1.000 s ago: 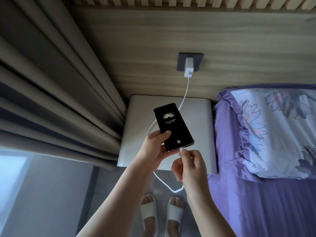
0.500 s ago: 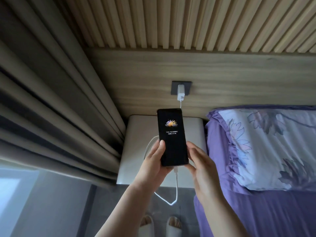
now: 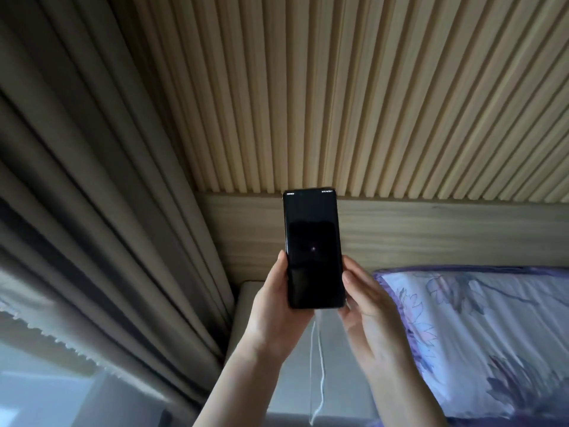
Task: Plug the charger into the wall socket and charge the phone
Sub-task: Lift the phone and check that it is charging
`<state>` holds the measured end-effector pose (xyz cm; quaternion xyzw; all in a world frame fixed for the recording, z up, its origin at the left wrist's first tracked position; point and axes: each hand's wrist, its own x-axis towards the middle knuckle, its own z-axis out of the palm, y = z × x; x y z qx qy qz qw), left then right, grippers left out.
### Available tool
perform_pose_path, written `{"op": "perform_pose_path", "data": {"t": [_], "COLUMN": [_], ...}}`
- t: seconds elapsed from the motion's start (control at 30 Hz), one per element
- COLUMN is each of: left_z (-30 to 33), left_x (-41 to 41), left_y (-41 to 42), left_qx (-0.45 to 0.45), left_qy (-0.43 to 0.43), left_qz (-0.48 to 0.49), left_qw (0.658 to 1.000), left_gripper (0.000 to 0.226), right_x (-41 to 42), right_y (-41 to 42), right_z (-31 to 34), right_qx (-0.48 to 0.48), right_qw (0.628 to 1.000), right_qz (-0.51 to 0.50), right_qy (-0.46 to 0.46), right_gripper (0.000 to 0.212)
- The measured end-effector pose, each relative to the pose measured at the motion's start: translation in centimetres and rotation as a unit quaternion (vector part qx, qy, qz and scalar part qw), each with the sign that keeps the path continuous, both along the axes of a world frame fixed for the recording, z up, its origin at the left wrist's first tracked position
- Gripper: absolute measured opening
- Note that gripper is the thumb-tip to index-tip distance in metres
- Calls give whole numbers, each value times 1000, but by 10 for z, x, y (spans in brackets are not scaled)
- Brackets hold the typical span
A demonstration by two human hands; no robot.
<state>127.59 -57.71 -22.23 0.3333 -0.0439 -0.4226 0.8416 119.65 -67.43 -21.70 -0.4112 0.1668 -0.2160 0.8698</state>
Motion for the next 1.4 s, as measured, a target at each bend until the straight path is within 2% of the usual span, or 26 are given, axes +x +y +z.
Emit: {"op": "perform_pose_path", "data": {"t": [0.13,0.23,0.33,0.47,0.9,1.4], "left_z": [37,56,66,75,91,93], "left_x": [1,0,-2,-7,-15,-16], "left_y": [0,1,5,12,20,21], "left_qx": [-41,-32,-47,-41,-56,-57], "left_qy": [-29,-70,-57,-80,-90,-92], "left_qz": [9,20,8,17,21,14], "left_qw": [999,997,997,996,994,994], "left_gripper": [50,55,50,48,46,51], "right_x": [-1,-3,-7,-12,-16,-14], "right_y": [3,6,8,13,20,16], "right_z": [34,52,64,75,85,80], "right_qx": [0,-9,-10,-18,-2,-30], "right_qw": [999,999,999,998,996,998], "right_qz": [3,10,10,14,11,-14], "right_qy": [-32,-49,-50,-59,-86,-57], "right_gripper": [43,43,43,41,41,42]}}
